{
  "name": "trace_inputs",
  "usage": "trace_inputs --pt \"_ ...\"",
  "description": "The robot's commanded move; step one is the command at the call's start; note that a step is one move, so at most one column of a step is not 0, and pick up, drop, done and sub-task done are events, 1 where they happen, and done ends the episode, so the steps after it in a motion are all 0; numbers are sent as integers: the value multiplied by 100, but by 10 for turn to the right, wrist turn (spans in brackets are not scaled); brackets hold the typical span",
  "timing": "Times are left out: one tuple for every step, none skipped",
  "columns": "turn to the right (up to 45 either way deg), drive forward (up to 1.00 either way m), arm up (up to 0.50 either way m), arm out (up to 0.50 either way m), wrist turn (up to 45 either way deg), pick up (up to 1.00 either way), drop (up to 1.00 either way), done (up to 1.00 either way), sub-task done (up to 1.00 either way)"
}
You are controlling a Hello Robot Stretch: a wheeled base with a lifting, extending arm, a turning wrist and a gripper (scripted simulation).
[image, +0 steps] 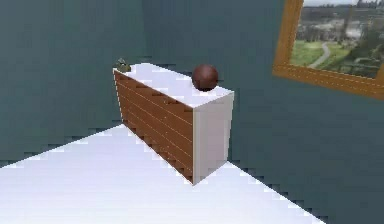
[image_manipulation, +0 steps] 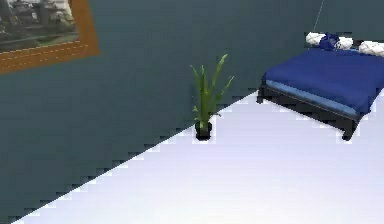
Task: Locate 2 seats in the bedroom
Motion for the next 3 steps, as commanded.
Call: trace_inputs --pt "-390 0 0 0 0 0 0 0 0" --pt "0 100 0 0 0 0 0 0 0" --pt "-60 0 0 0 0 0 0 0 0"
